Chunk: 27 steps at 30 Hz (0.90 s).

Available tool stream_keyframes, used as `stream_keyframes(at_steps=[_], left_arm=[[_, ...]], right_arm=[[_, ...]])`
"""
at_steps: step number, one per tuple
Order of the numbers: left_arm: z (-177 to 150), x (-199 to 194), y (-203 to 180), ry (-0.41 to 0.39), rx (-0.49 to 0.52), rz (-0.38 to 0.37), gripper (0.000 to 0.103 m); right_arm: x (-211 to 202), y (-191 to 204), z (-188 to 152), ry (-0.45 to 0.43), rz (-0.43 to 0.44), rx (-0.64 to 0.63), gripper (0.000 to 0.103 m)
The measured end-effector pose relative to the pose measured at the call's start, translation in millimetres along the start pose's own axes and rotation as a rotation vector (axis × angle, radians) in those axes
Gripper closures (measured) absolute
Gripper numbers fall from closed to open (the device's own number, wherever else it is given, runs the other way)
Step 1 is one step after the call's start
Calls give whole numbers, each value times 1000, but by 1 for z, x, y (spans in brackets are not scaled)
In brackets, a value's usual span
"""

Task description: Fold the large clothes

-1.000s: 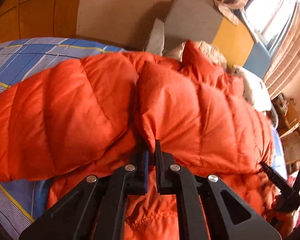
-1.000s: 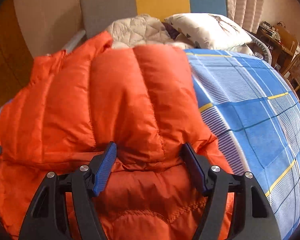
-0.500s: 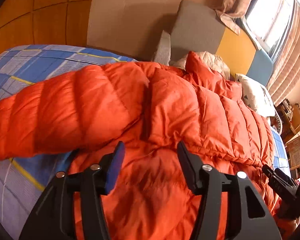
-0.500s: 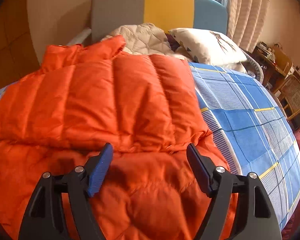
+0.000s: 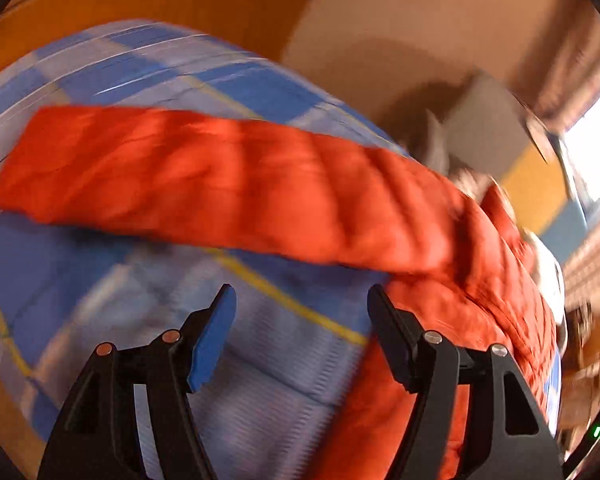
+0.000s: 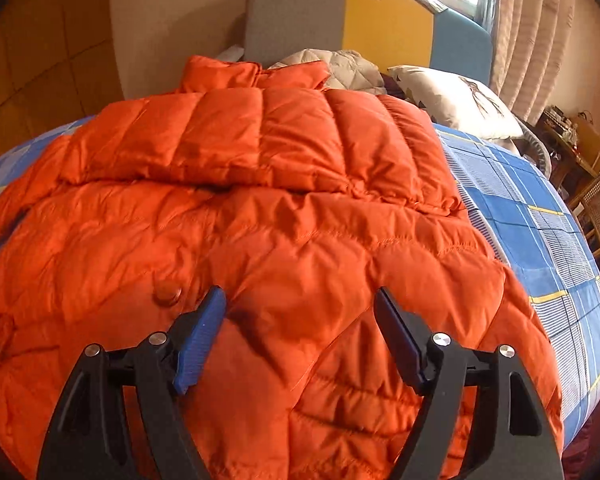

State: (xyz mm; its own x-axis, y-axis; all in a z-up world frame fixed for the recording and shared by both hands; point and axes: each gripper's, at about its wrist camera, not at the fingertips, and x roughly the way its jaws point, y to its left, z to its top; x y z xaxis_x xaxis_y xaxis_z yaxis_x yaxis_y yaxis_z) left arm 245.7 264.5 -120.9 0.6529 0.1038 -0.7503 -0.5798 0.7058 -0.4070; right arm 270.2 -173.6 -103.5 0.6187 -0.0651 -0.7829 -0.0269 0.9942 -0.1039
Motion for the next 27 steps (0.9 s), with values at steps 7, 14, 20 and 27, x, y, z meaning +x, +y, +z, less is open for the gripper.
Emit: stream_keyframes(at_steps=[7, 14, 20, 27], left_arm=[[28, -1, 92, -48, -298, 65, 29], [52, 17, 126, -63, -374, 71, 93], [67, 1, 83, -157, -202, 14, 99], [59, -23, -34, -211, 140, -165, 99]], right_arm=[[4, 4, -7, 24, -4, -4, 24], [8, 6, -8, 37, -14, -12, 24], [10, 6, -8, 40, -15, -14, 24], [6, 2, -9, 36, 1, 3, 24]])
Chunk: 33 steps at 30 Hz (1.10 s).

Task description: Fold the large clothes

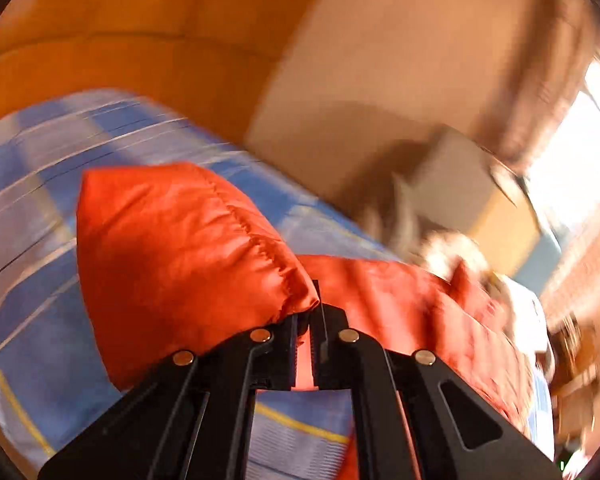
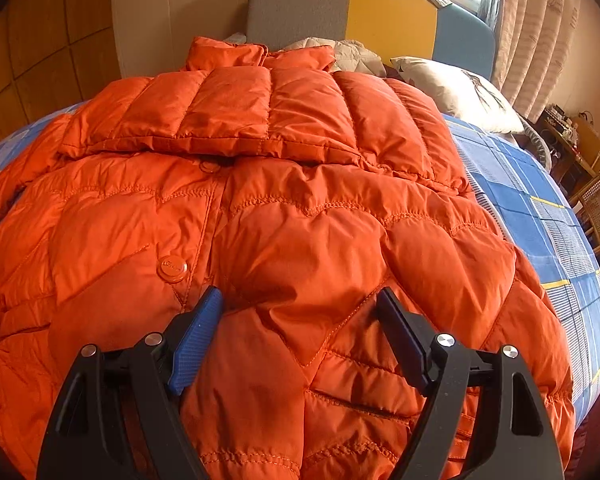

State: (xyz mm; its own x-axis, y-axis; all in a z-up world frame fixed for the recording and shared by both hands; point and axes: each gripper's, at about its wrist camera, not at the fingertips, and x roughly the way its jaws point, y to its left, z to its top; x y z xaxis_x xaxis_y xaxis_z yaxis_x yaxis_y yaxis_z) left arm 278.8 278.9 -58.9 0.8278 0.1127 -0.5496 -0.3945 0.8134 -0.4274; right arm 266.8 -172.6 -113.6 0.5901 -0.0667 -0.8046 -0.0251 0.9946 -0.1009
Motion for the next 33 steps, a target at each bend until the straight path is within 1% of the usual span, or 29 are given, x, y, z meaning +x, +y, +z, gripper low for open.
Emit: stream_keyframes(at_steps=[1, 3, 5, 8, 9, 10, 11, 12, 13, 15, 16, 17, 18, 21, 24, 26, 28, 30, 33], left_arm=[[-4, 2, -23, 8, 60, -40, 99], [-16, 6, -58, 25, 150, -101, 99], [-31, 13, -96, 60, 249, -166, 99], [-54, 23, -138, 117, 351, -246, 98], [-64, 26, -152, 138, 386, -265, 96], [-74, 27, -163, 160, 415, -281, 87], [-85, 30, -173, 185, 438, -298, 81], [-95, 33, -180, 211, 452, -318, 68], [-102, 36, -185, 227, 464, -326, 61], [-113, 35, -189, 252, 467, -354, 54], [-117, 36, -190, 270, 466, -366, 46], [-123, 28, -193, 272, 470, -367, 42], [-125, 30, -193, 276, 471, -372, 39], [-130, 21, -188, 280, 476, -375, 38], [-133, 11, -177, 272, 481, -346, 38], [-134, 9, -168, 266, 484, -309, 38], [-134, 8, -163, 262, 481, -290, 37], [-132, 8, -158, 253, 479, -254, 37], [-131, 10, -150, 249, 473, -220, 36]], right_arm=[[-1, -1, 0, -1, 4, 4, 24], [-3, -4, 0, -1, 10, 14, 24], [-4, -7, 0, -2, 17, 23, 24], [-6, -15, 0, 1, 38, 51, 24], [-6, -19, 0, 6, 47, 66, 24], [-6, -23, 0, 9, 50, 79, 24], [-7, -27, 0, 10, 54, 90, 24], [-6, -29, 0, 13, 58, 97, 24], [-6, -33, 0, 15, 66, 107, 24], [-7, -36, 0, 17, 75, 120, 24], [-7, -37, 0, 18, 80, 126, 24], [-7, -38, 1, 20, 86, 133, 24], [-7, -39, 1, 20, 91, 138, 24], [-9, -42, 4, 11, 110, 161, 24], [-10, -45, 8, 8, 155, 201, 30], [-11, -43, 13, 0, 193, 215, 31], [-13, -36, 18, -8, 218, 206, 31], [-14, -25, 24, -12, 249, 191, 35], [-15, -8, 34, -25, 274, 157, 35]])
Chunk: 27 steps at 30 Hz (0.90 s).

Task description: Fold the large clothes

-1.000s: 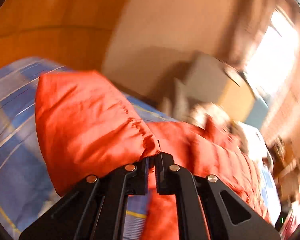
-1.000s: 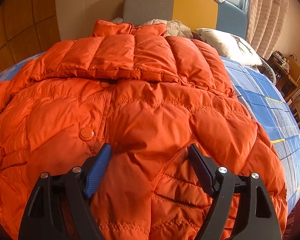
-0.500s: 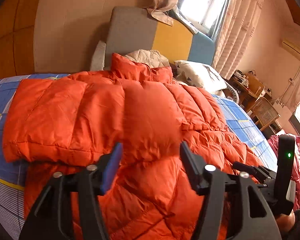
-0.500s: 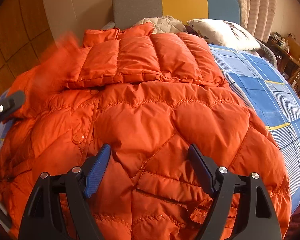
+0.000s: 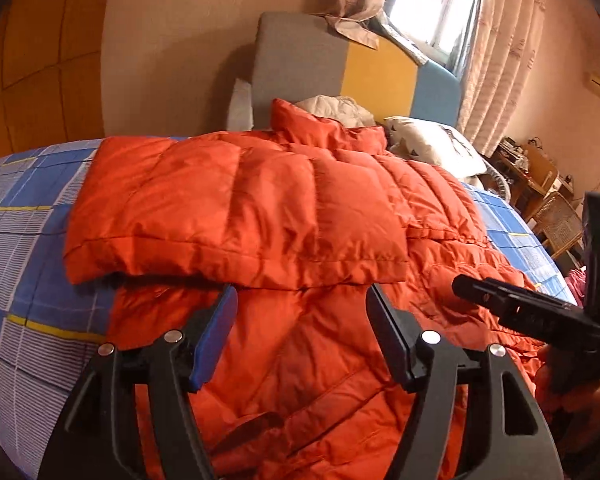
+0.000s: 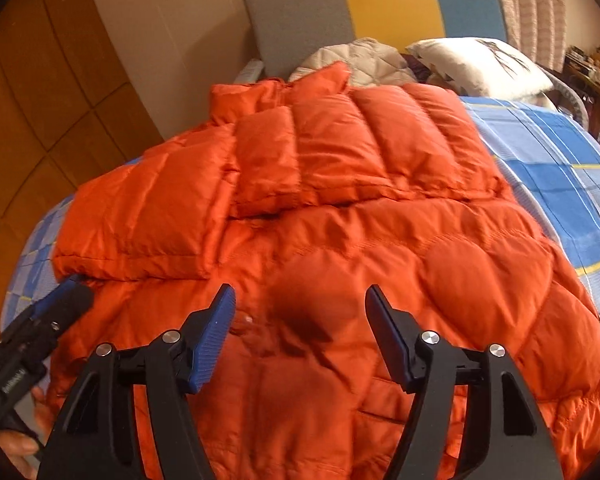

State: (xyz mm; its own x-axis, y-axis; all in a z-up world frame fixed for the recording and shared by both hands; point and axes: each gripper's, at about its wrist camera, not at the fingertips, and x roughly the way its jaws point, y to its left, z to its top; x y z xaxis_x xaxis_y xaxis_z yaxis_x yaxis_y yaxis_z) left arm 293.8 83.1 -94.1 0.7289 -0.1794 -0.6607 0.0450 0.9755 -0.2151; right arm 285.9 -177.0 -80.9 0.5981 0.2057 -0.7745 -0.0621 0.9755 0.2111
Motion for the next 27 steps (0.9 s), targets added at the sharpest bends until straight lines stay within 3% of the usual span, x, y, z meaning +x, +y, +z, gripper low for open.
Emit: stream_keyframes(at_steps=[6, 12, 14, 15, 16, 18, 24, 27], left_arm=[[-4, 1, 11, -3, -15, 45, 34], [-8, 8, 27, 13, -69, 54, 34], [-10, 10, 34, 21, -92, 53, 34], [-11, 11, 37, 24, -103, 56, 34], [-11, 12, 42, 27, -118, 56, 34], [-11, 13, 48, 26, -135, 58, 34], [-2, 17, 58, 13, -149, 81, 34], [4, 21, 59, 9, -150, 88, 34]], right_arm=[[15, 27, 16, 13, 67, -17, 35], [50, 43, 33, 84, 140, 30, 35], [59, 50, 34, 100, 157, 14, 54], [61, 55, 35, 101, 160, -5, 74], [59, 60, 36, 81, 147, -27, 85], [48, 62, 39, 27, 141, -50, 95], [12, 30, 62, -134, 36, -43, 97], [10, 1, 73, -152, -24, 5, 97]])
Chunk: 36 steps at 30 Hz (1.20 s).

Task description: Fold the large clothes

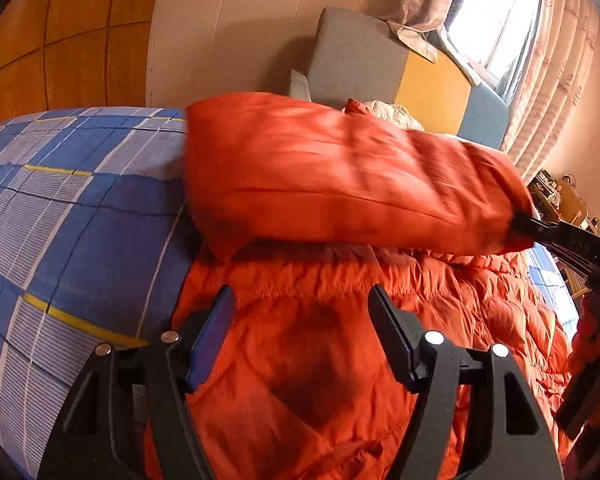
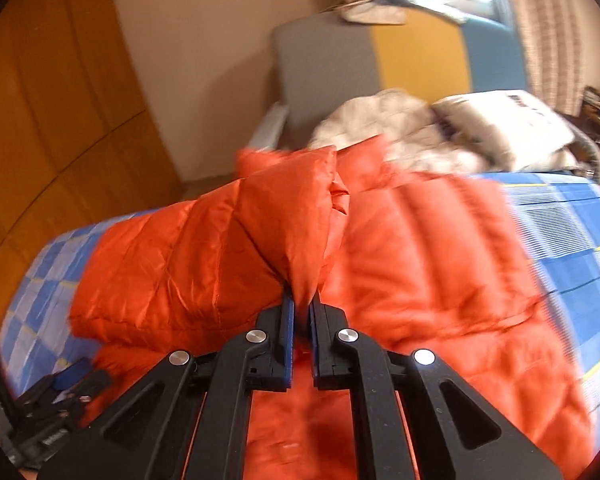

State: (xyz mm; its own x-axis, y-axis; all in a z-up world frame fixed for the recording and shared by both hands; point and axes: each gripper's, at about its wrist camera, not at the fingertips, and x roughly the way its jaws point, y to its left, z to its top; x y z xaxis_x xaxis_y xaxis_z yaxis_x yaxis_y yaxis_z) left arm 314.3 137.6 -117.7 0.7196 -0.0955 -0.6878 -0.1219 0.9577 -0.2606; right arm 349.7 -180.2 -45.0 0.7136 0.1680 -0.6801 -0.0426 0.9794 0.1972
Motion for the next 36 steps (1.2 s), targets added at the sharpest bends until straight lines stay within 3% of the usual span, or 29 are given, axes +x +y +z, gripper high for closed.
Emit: stream_keyframes(at_steps=[7, 15, 17, 19, 20, 26, 36], left_arm=[[12, 1, -8, -19, 12, -4, 34], [34, 11, -24, -27, 35, -13, 34], [39, 13, -29, -36, 43, -14, 34], [45, 15, -34, -43, 52, -15, 32], [47, 16, -36, -48, 57, -14, 31], [64, 28, -46, -55, 82, -10, 30], [83, 59, -55, -26, 118, 12, 30]], right_arm=[[8, -64, -1, 26, -125, 111, 97], [11, -86, -12, 82, -168, 152, 94], [2, -83, -11, 47, -214, 136, 78], [-12, -79, -11, -18, -229, 125, 44], [-17, -75, -8, -46, -233, 112, 42], [-2, -48, 8, -34, -170, 23, 42], [49, -43, 24, 39, -209, -1, 42]])
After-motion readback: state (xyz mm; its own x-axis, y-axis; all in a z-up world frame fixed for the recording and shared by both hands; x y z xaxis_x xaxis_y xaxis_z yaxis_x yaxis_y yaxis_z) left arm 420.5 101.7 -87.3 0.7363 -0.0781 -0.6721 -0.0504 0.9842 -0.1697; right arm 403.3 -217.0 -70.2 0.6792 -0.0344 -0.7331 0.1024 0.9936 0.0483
